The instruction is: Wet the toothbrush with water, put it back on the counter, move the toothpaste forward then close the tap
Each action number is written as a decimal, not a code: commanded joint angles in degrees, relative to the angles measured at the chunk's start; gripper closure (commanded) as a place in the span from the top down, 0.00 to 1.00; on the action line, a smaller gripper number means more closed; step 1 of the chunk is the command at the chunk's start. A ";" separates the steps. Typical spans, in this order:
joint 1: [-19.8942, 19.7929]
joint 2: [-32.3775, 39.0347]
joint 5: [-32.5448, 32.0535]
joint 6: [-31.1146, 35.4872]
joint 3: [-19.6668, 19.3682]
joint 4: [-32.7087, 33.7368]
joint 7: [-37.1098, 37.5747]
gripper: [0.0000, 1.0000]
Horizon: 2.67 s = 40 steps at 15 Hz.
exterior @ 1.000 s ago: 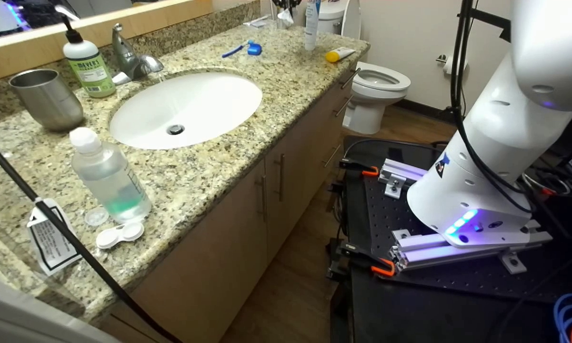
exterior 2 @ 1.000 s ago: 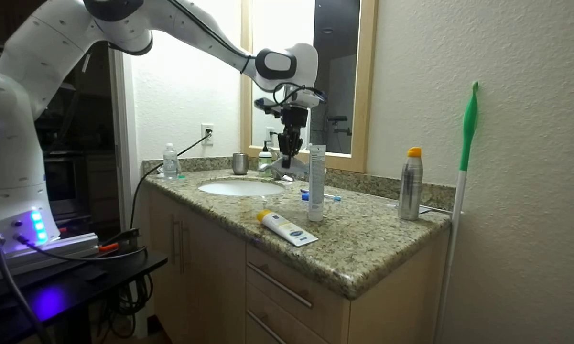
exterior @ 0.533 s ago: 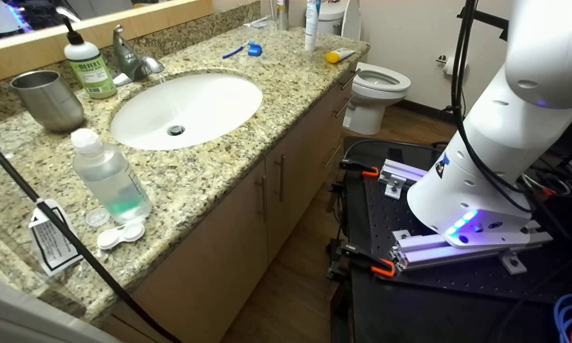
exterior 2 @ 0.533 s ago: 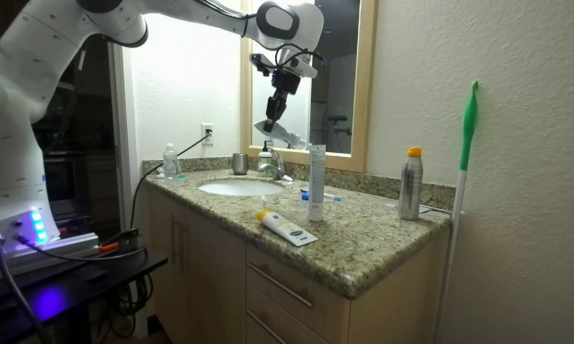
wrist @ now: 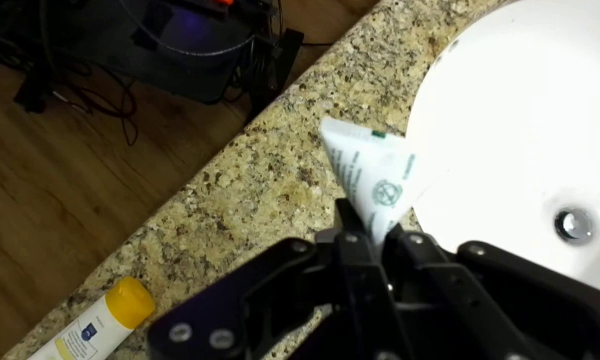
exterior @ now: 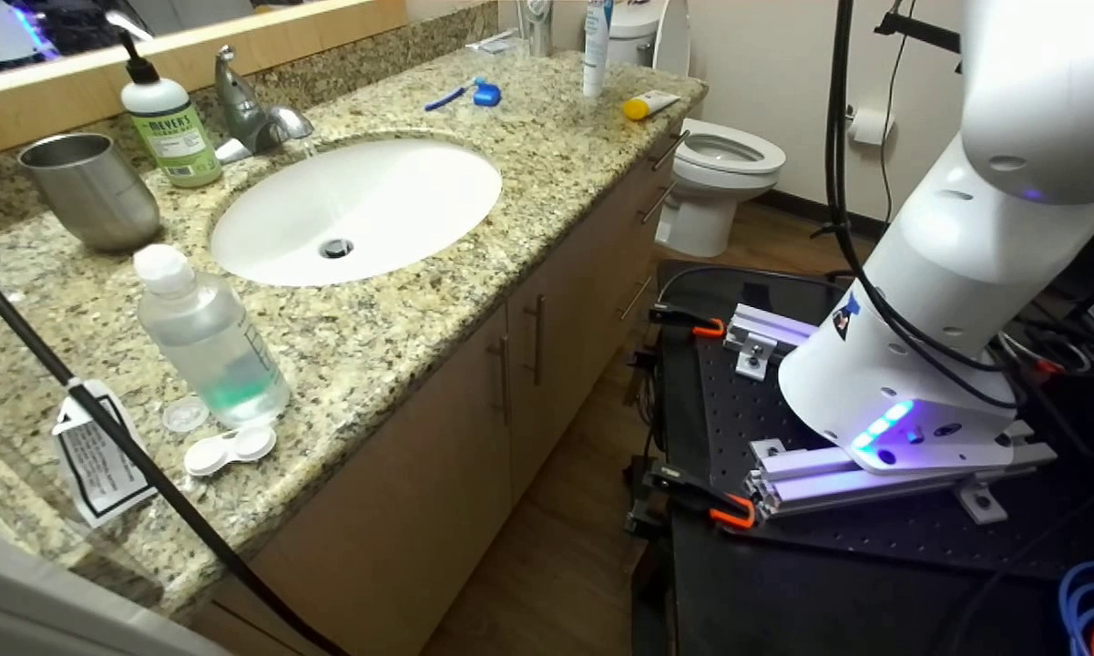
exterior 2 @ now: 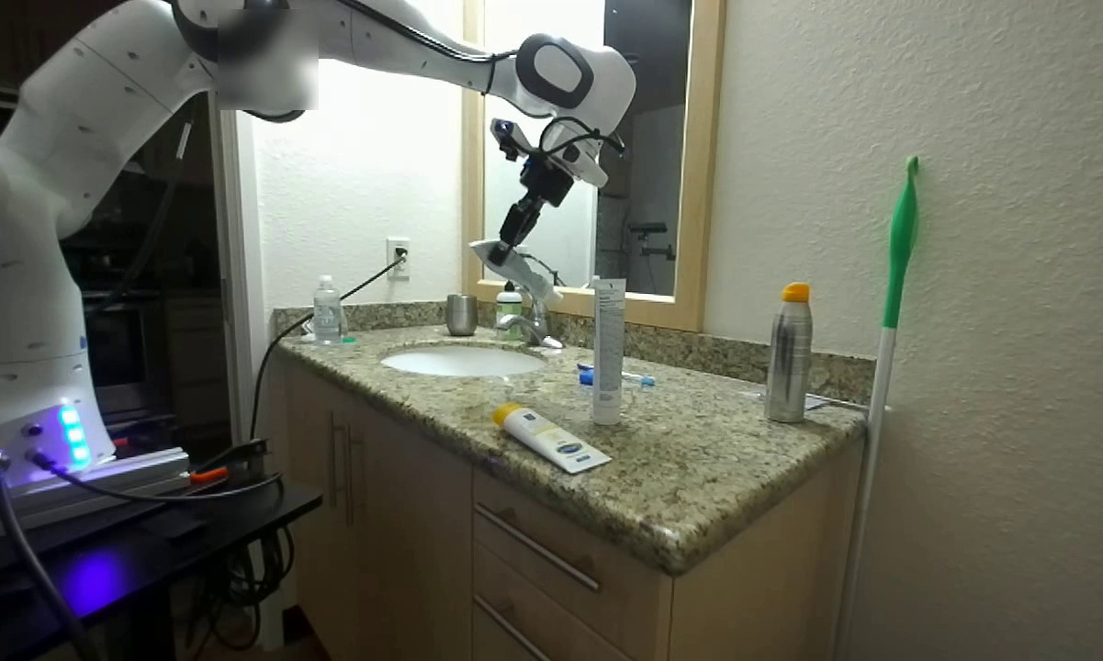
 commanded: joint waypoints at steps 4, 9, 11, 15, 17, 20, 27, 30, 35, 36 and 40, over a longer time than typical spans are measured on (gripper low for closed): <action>3.16 7.98 5.73 18.61 1.31 1.10 11.38 0.03; -1.57 15.37 12.39 9.83 5.23 13.54 21.73 0.03; -3.89 15.66 17.27 9.58 5.99 16.68 23.54 0.03; -5.90 17.88 16.65 18.70 7.18 20.10 23.75 0.03; -6.02 20.33 14.92 23.80 7.78 21.55 24.17 0.03; -4.96 17.83 16.38 21.58 5.93 17.67 22.56 0.11; -1.60 21.79 17.54 35.31 6.23 17.12 23.96 0.03; -0.44 23.79 17.43 40.02 5.78 17.78 26.54 0.03; -0.08 23.43 16.15 42.67 3.78 16.55 33.39 0.03; 0.16 23.42 15.85 43.22 3.00 16.46 34.57 0.03; 0.43 24.17 14.63 43.79 1.15 16.68 36.31 0.03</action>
